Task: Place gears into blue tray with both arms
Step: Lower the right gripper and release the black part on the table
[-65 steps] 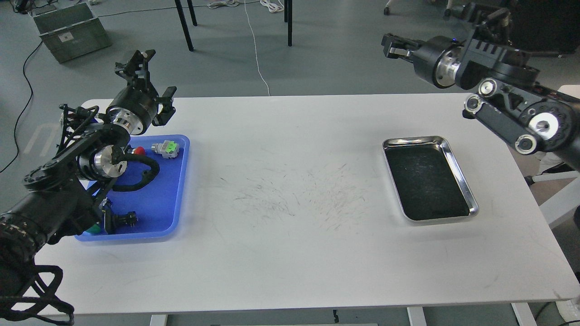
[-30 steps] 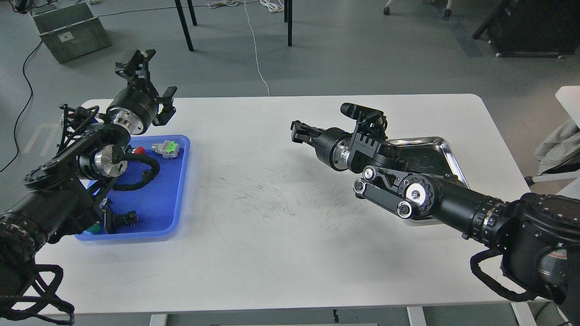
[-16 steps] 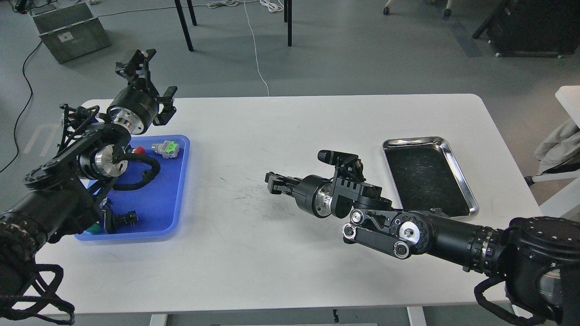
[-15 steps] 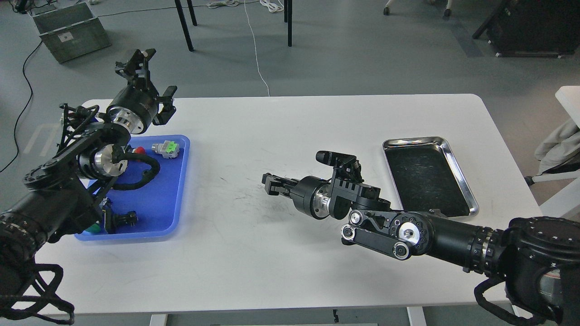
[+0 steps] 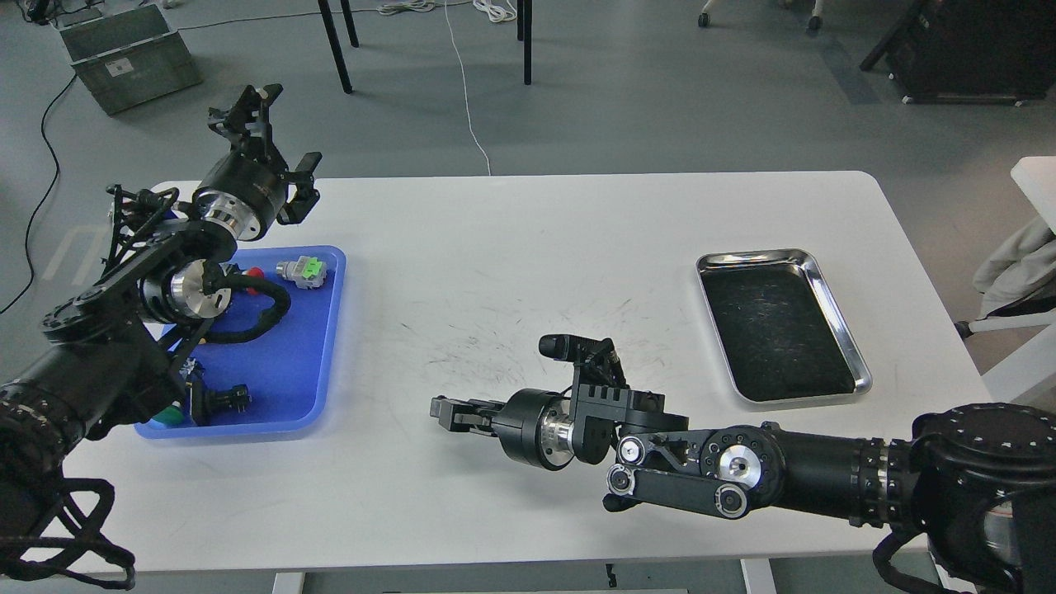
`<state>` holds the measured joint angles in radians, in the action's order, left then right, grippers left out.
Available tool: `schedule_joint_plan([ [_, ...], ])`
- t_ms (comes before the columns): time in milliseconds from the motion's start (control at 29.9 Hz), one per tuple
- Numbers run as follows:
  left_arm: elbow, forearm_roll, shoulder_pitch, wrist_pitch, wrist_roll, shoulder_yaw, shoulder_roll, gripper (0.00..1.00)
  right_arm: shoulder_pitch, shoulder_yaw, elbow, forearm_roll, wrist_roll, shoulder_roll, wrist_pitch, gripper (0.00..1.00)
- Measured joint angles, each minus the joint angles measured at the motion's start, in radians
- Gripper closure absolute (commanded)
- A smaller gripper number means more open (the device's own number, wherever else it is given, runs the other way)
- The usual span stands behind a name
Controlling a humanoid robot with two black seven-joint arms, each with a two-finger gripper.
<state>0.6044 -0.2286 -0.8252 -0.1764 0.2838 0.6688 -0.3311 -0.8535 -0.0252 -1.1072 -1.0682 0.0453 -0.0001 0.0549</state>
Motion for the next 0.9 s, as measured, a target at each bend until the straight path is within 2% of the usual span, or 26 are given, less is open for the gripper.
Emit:
schedule_joint_plan([
  [100,0.000,0.000,0.000,0.001,0.001,0.000,-0.003,0.02,0.001,-0.004,0.000,0.000,0.009,0.000,-0.001,0.73],
  [200,0.000,0.000,0.000,0.001,0.001,0.000,-0.003,0.02,0.001,-0.005,0.005,-0.002,0.011,0.000,-0.001,0.72],
  [301,0.000,0.000,0.000,0.001,0.001,0.000,-0.003,0.02,0.001,-0.006,0.022,-0.003,0.013,0.000,0.001,0.62],
  [468,0.000,0.000,0.000,0.001,0.002,0.001,-0.003,0.02,-0.009,-0.006,0.068,-0.004,0.013,0.000,0.008,0.56],
  [535,0.000,0.000,0.000,0.001,0.002,0.001,-0.003,0.02,-0.012,-0.006,0.073,-0.004,0.013,0.000,0.014,0.49],
  [601,0.000,0.000,0.000,0.002,0.002,0.000,-0.003,0.02,-0.014,-0.005,0.074,-0.004,0.011,0.000,0.020,0.36],
  [768,0.000,0.000,0.000,0.002,0.001,-0.001,-0.005,0.02,-0.016,0.026,0.071,0.000,0.002,0.000,0.055,0.18],
  [902,0.000,0.000,-0.002,0.002,0.000,-0.004,-0.019,0.02,-0.018,0.148,0.075,0.002,0.001,0.000,0.064,0.12],
])
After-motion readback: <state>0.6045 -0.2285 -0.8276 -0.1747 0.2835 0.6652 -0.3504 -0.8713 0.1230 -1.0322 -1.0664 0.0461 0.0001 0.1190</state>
